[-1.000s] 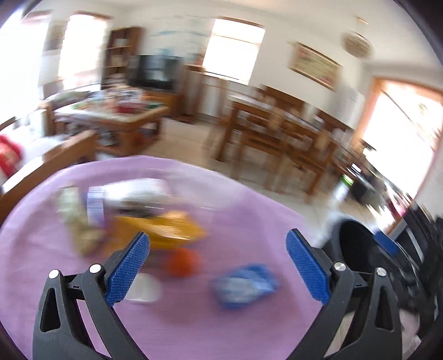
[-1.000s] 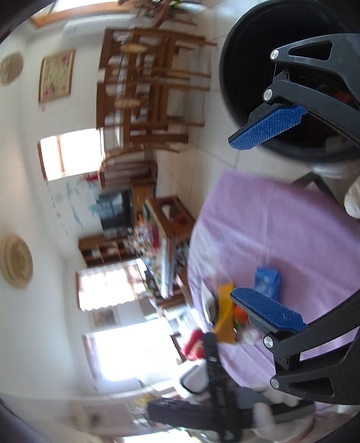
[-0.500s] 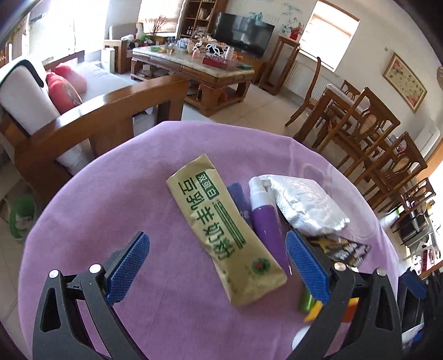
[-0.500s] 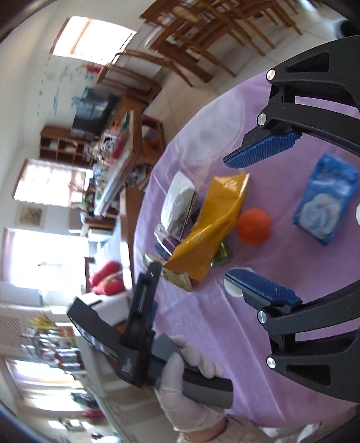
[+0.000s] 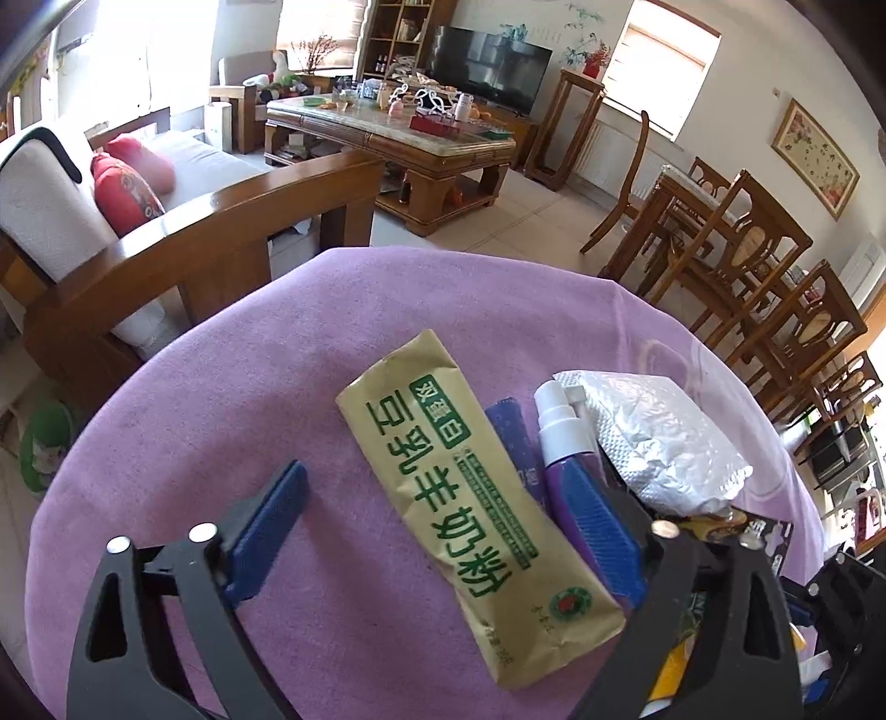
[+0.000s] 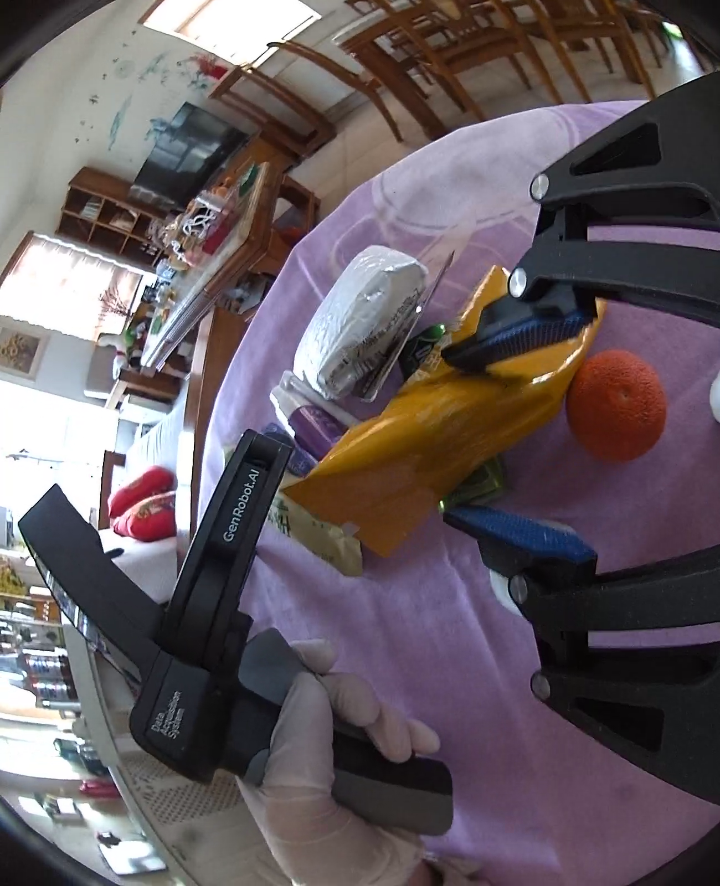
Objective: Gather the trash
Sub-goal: 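Grasp the beige soy-milk-powder packet with the left tool while the right tool grasps the yellow snack bag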
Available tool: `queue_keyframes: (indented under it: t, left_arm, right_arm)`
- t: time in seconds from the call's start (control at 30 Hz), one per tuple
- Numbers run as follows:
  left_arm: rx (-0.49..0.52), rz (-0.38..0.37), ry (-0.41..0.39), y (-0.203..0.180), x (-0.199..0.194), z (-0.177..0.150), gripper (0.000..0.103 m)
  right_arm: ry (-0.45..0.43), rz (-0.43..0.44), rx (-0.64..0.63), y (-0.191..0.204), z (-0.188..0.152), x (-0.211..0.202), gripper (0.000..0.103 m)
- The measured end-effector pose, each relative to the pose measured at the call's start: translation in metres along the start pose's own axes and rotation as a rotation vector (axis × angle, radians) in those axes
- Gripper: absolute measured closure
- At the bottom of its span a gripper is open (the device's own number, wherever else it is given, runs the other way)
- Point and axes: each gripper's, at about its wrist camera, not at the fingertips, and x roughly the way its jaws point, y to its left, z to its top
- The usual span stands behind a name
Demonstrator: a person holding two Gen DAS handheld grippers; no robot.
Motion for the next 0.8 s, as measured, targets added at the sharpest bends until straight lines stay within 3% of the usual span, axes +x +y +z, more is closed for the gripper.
queue_keyframes:
  t: [0.03,0.13,0.23,0.43,0.6,0.8]
  left_arm:
    - [0.005,0.000,-0.003,0.002,-0.001,0.000,0.036]
    - [0.017,0.004,-0.003,0.010,-0.003,0.003,0.059]
    - [0.016,-0.027,0.002,0.018,-0.005,0.002,0.066]
    - [-0.006,-0.070,-0.016,0.035,-0.023,-0.007,0.071]
    - [0.028,-0.102,-0.134,0.022,-0.063,-0.018,0.072]
    - [0.126,-0.128,-0.272,-0.023,-0.110,-0.029,0.071]
  right_arm:
    - [-0.005,-0.004,0.003,0.001,0.000,-0.002,0.068]
    - [-0.014,0.004,0.022,0.002,0.002,-0.007,0.077]
    - [-0.034,0.023,0.041,0.005,0.003,-0.014,0.078]
    - [-0.099,0.061,0.111,0.008,0.004,-0.042,0.079]
    - [-0.184,0.096,0.212,0.001,0.003,-0.070,0.079]
    - [-0.268,0.083,0.308,-0.012,-0.009,-0.097,0.078]
